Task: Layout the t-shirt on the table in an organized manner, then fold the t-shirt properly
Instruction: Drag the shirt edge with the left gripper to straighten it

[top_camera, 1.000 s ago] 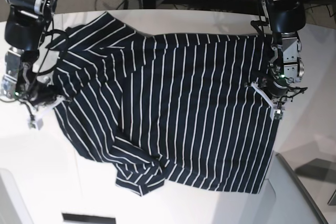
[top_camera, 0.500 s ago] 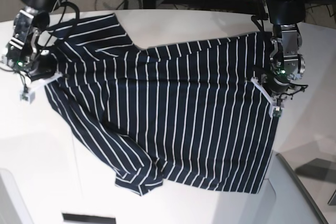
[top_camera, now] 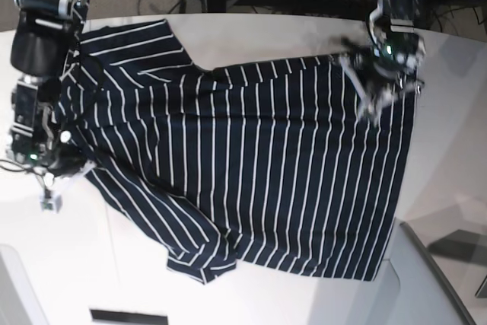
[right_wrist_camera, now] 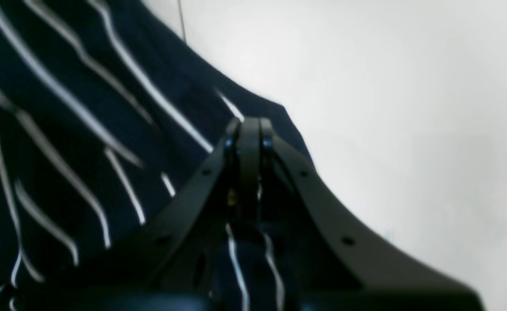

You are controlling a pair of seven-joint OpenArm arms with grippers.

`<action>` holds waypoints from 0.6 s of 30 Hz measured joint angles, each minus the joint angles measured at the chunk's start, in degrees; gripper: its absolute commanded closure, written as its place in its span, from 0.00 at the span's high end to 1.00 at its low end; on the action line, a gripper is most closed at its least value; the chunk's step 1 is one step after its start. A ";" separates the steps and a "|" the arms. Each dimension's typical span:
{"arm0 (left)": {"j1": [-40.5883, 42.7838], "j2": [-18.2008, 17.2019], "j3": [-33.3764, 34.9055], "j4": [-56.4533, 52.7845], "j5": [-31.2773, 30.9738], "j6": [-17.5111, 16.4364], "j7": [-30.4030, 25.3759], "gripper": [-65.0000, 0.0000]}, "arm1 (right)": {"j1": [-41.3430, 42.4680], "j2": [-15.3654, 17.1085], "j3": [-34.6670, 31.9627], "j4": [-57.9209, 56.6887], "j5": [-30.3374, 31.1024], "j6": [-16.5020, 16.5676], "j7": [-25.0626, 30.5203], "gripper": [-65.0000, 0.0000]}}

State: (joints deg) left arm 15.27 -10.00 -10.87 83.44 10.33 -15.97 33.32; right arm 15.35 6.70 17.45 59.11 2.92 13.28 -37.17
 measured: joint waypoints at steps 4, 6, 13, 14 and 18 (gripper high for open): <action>1.05 -1.73 -0.26 -1.36 -0.11 0.15 -0.76 0.00 | 2.16 0.98 -0.04 -8.11 -0.13 -0.26 1.66 0.00; 1.90 -2.93 -0.39 -2.25 -0.79 0.17 -2.45 0.00 | 2.93 1.22 0.24 -10.71 -0.04 -0.39 3.41 0.00; 3.52 -4.02 -5.92 -2.34 -0.66 0.13 -1.03 0.00 | 5.60 3.72 0.33 -19.04 1.09 -1.11 13.03 0.00; 3.65 -4.17 -6.03 -1.95 -0.31 0.13 -0.31 0.00 | 5.92 4.00 0.33 -19.80 1.03 -3.26 14.05 0.00; 3.67 -3.72 -5.86 -0.11 0.42 0.15 1.29 0.00 | 5.86 4.55 0.33 -20.57 0.61 -7.02 16.39 0.00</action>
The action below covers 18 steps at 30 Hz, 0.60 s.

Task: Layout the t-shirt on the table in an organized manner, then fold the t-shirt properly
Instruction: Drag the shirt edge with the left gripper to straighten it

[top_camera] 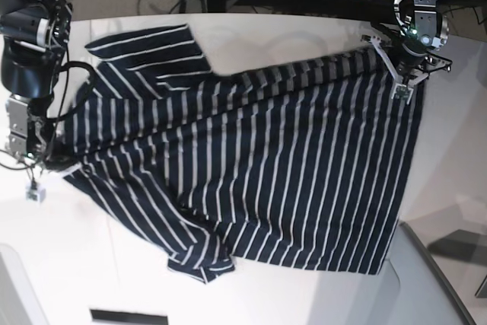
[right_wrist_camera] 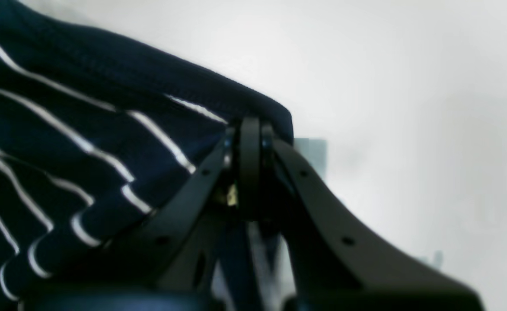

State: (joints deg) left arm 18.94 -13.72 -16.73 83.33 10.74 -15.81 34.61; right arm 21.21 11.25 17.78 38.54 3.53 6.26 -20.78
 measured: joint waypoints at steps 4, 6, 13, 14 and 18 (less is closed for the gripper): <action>-1.68 1.60 -0.22 4.39 0.48 -0.13 1.01 0.00 | -1.03 -0.31 0.00 4.24 -0.61 -0.42 -5.81 0.00; -3.56 2.08 -0.26 6.14 -0.22 -0.31 0.35 0.00 | -4.24 -1.09 0.11 11.82 -0.31 -0.55 -8.26 0.00; -11.63 0.22 -0.87 -1.03 0.31 -0.22 0.72 0.00 | -16.72 -2.23 -0.33 41.27 7.45 -0.42 -21.62 0.00; -13.73 0.31 -0.83 -3.96 0.61 0.26 0.39 0.00 | -18.05 -2.16 -0.28 42.34 9.38 -0.42 -22.91 0.00; -20.87 0.70 -0.50 -14.88 -0.20 -0.04 -5.68 0.00 | -23.50 -2.62 -0.39 42.05 14.58 -0.42 -25.49 0.00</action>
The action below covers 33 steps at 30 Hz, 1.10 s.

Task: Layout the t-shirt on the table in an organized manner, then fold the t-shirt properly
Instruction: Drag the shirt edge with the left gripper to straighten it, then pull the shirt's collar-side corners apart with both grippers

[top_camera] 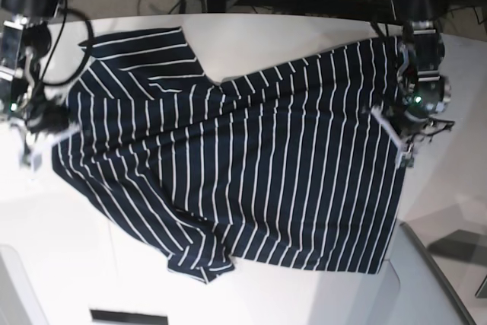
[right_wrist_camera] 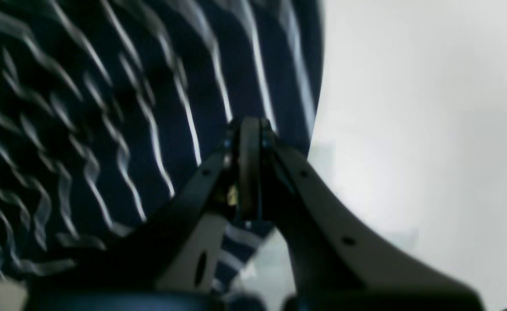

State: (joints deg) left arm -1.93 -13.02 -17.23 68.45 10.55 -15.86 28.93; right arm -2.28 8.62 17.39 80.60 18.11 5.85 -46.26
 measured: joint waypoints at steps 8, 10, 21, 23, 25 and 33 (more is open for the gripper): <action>-10.36 -0.55 0.28 -19.37 0.46 0.70 -9.64 0.00 | -3.06 0.04 0.13 -5.25 1.49 -0.04 1.09 0.00; -11.41 -0.70 0.28 -22.36 0.13 0.72 -13.55 0.00 | -3.50 0.24 0.35 -5.77 2.01 0.15 1.73 0.00; -19.58 -1.46 0.39 -33.86 5.79 4.74 -19.91 0.00 | -3.37 2.25 0.37 -5.53 1.20 -0.55 0.46 0.00; -19.89 -1.31 0.24 -33.16 5.73 4.52 -20.39 0.00 | -5.38 2.25 0.39 0.81 0.98 -0.44 0.15 0.00; -19.02 -1.14 -0.07 -30.03 5.66 4.24 -19.58 0.00 | -7.37 2.43 0.39 7.32 1.46 -0.35 0.87 0.00; -7.34 -4.48 0.00 -3.72 -15.58 0.63 -4.98 0.00 | -16.79 0.00 5.97 19.10 10.34 2.29 -0.11 0.56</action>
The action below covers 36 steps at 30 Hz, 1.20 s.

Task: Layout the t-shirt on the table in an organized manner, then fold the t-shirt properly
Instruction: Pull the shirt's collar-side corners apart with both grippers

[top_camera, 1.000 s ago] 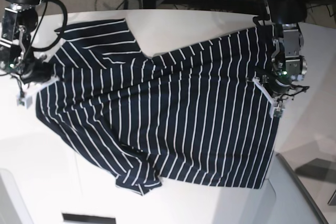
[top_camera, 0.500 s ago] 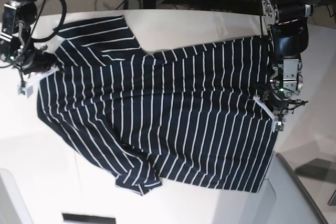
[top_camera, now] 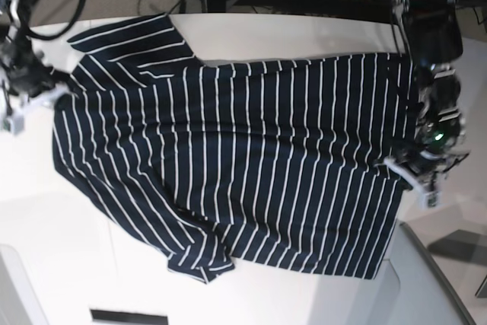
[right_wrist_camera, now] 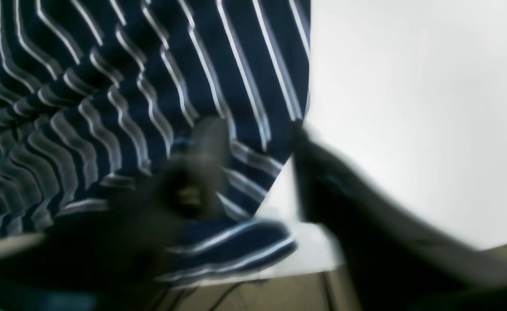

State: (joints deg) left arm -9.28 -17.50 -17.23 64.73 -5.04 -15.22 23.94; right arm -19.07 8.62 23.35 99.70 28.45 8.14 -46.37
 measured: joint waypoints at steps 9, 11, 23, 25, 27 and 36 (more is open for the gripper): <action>23.43 -3.78 -9.16 11.72 -18.62 -0.63 3.80 0.00 | -3.54 0.37 9.70 -11.50 14.53 15.72 0.20 0.83; 25.55 -4.31 -11.67 12.00 -19.04 -1.57 3.30 0.00 | -2.86 0.35 9.70 -14.27 14.34 15.96 0.22 0.83; 31.19 -3.02 -16.04 12.09 -19.26 -7.56 3.26 0.00 | -3.26 -3.43 7.19 -17.77 15.08 16.39 -1.33 0.82; 31.21 -2.82 -16.04 12.09 -19.23 -7.72 3.30 0.00 | -3.34 -3.43 4.22 -17.57 15.34 16.46 -1.20 0.82; 31.19 -2.86 -16.06 12.09 -19.23 -7.72 3.28 0.00 | -3.30 -3.41 2.49 -17.57 15.87 16.59 -1.16 0.82; 31.06 -2.86 -15.96 12.09 -19.23 -7.69 3.30 0.00 | -3.63 -3.61 1.60 -17.57 16.22 16.76 -1.27 0.72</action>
State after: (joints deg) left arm 21.78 -20.36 -33.19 76.82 -24.27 -22.92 27.24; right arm -22.70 5.02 24.95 82.13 44.66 24.91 -47.64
